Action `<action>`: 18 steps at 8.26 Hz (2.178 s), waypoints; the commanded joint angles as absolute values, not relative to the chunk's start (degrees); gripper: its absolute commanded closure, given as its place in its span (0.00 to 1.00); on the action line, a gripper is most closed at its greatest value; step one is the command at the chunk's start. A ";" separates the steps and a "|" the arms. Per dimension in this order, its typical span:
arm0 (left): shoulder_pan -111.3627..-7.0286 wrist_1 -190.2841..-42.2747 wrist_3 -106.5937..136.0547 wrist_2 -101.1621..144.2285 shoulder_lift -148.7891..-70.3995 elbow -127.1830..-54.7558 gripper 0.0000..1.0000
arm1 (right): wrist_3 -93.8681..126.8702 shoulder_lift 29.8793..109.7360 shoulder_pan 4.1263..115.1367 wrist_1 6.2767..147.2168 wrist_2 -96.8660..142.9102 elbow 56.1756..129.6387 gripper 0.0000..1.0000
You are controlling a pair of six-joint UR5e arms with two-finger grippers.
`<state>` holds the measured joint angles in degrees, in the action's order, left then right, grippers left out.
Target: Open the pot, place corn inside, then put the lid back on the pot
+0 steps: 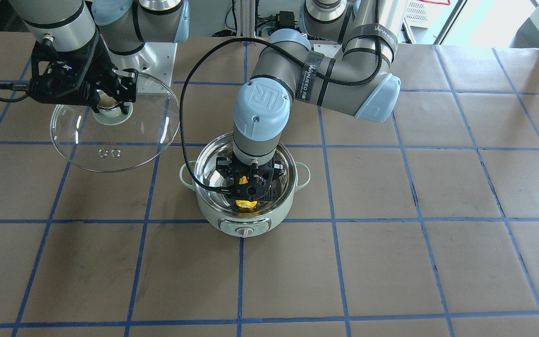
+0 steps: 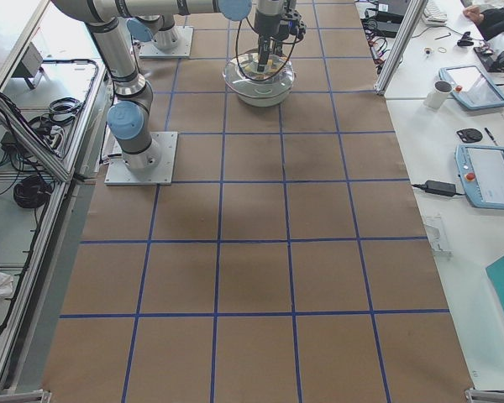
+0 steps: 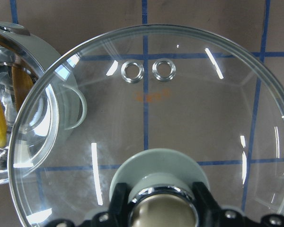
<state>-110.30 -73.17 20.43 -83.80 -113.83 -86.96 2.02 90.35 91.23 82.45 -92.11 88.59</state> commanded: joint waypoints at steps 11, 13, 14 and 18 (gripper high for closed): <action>-100.91 -78.48 9.60 -85.50 -98.39 -87.71 0.00 | 12.71 84.13 101.91 92.51 -91.14 88.59 0.54; -100.55 -83.64 6.59 -92.45 -93.97 -87.72 0.00 | 20.97 79.30 109.91 98.85 -91.14 88.24 0.54; -100.46 -84.19 6.59 -92.55 -93.35 -87.71 0.00 | 23.01 76.84 113.17 101.40 -91.14 88.24 0.54; -96.16 -86.92 6.24 -91.93 -93.08 -87.89 0.00 | 27.42 72.16 114.52 106.96 -91.06 88.42 0.54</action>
<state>-98.40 -85.41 6.58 -92.20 -93.20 -87.84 26.24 73.28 114.20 105.90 -91.13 88.35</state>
